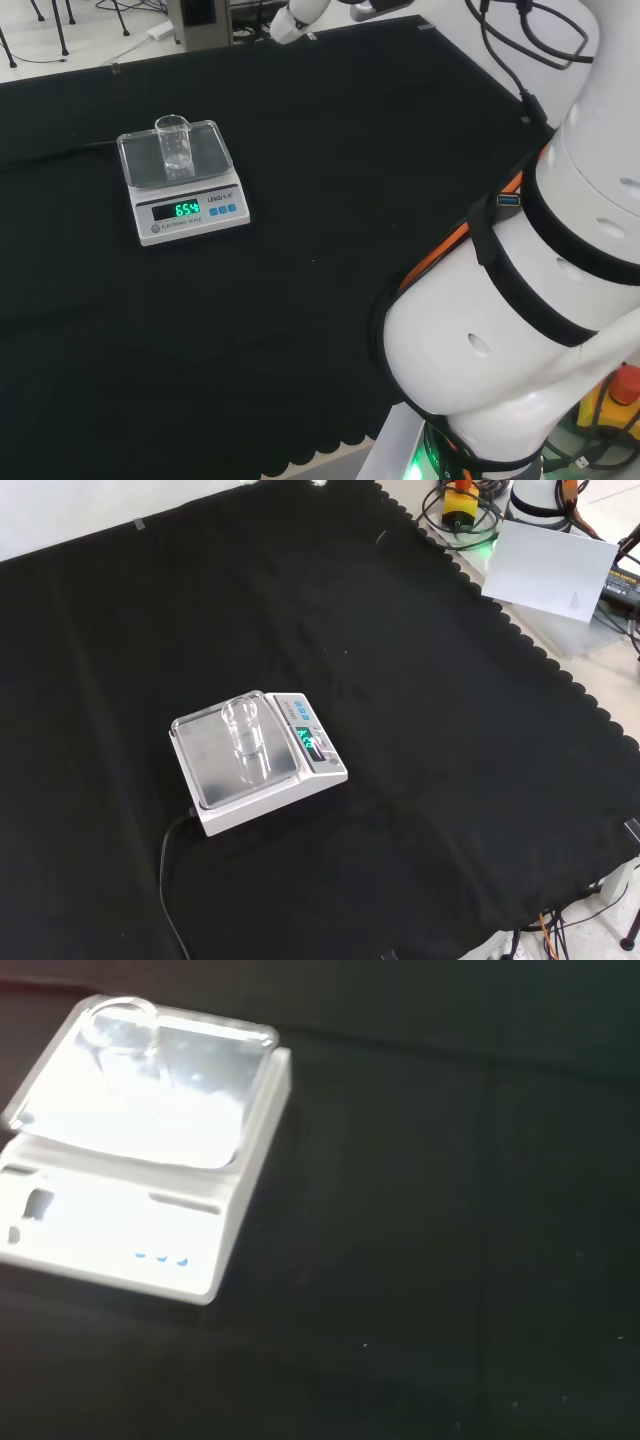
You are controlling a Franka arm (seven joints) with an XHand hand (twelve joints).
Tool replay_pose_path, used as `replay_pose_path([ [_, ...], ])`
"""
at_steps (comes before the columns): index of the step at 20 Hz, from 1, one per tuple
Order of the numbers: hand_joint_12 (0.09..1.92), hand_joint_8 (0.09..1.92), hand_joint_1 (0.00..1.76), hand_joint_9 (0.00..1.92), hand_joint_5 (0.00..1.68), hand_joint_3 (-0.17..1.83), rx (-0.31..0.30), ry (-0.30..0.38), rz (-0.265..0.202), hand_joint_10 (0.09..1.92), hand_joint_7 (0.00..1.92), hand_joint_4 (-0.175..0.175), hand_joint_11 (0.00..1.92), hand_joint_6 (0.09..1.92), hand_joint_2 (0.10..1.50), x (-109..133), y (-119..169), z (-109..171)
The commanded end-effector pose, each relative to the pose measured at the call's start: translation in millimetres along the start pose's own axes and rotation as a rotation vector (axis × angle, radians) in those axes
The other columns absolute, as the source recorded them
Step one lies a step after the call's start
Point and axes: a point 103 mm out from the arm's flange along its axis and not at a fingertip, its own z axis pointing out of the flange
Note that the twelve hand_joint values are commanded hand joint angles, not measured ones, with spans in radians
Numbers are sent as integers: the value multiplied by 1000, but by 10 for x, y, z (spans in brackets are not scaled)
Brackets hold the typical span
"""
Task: Put the beaker on the electronic balance.
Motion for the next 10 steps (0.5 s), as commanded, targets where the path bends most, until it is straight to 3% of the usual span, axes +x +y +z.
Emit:
replay_pose_path([
  [1,1425,789,715,734,622,142,-184,78,402,805,635,-84,327,640,991,103,-791,946],
  [4,1419,794,719,765,627,263,-180,126,393,799,668,-88,346,787,949,61,-839,1024],
  [7,1417,802,721,770,632,394,-220,140,363,803,672,-90,349,821,893,-34,-870,1060],
  [8,1420,804,722,772,635,420,-224,137,351,805,674,-91,347,825,882,117,-856,1018],
  [10,1423,808,723,781,643,446,-204,144,348,808,683,-93,346,831,873,98,-842,1039],
])
